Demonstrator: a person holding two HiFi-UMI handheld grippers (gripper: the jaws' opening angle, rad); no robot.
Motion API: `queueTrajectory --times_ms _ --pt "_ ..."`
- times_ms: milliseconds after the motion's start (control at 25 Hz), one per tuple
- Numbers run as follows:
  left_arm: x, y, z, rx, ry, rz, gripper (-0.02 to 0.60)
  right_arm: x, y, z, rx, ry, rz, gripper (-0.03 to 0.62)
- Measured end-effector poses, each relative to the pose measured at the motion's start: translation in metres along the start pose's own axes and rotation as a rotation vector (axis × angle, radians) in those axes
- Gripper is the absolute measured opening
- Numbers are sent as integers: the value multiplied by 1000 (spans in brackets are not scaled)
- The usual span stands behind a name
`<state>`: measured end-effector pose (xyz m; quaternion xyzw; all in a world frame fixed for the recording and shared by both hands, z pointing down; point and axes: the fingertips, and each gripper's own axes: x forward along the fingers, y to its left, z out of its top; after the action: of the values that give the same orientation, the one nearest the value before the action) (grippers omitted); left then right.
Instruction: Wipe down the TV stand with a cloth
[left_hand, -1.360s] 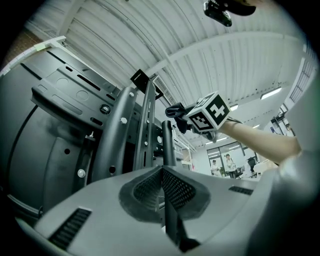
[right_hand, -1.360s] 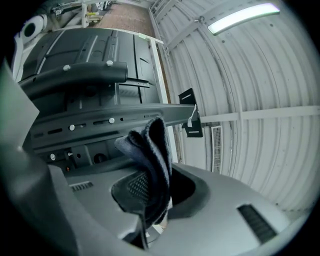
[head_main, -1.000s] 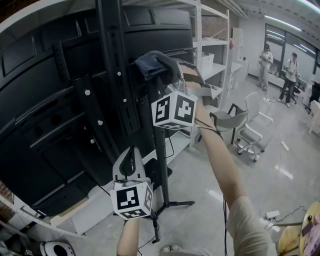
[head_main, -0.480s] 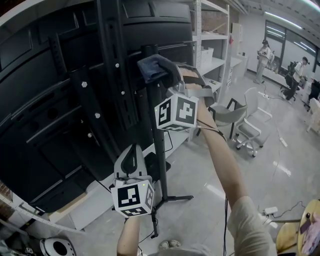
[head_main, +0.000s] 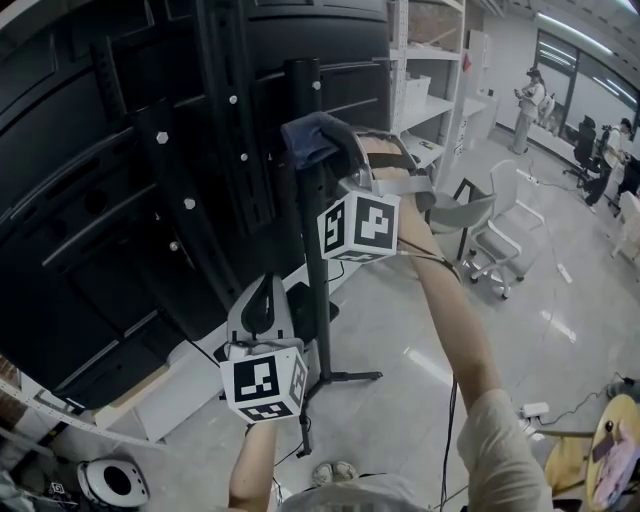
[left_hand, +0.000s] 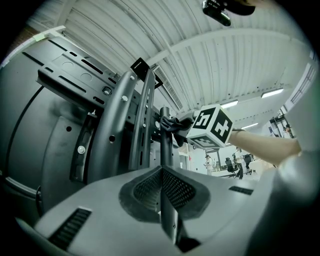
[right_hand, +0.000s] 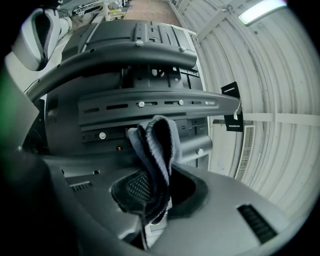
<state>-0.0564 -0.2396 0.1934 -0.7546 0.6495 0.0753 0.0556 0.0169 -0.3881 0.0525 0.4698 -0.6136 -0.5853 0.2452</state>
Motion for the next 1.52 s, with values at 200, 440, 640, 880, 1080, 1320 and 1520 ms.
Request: queueTrajectory --times_ms 200,440,640,880,1080,1320,1520 --pt "-4 -2 -6 -10 13 -2 15 -4 9 -2 -19 10 17 55" --pt "-12 2 -12 -11 26 4 15 -7 12 -3 3 23 -1 55" --pt "-17 4 -15 -12 29 6 15 -15 33 -6 21 28 36 55" --pt "-18 4 -22 -9 43 -3 14 -22 78 -14 10 42 92 55" --pt "-23 2 -31 -16 60 -4 14 -33 105 -19 10 50 135 55" --pt "-29 -1 -41 -23 80 -5 15 -47 137 -25 17 65 180 55" --pt "-32 1 -56 -44 107 -2 15 -58 177 -32 18 79 240 55"
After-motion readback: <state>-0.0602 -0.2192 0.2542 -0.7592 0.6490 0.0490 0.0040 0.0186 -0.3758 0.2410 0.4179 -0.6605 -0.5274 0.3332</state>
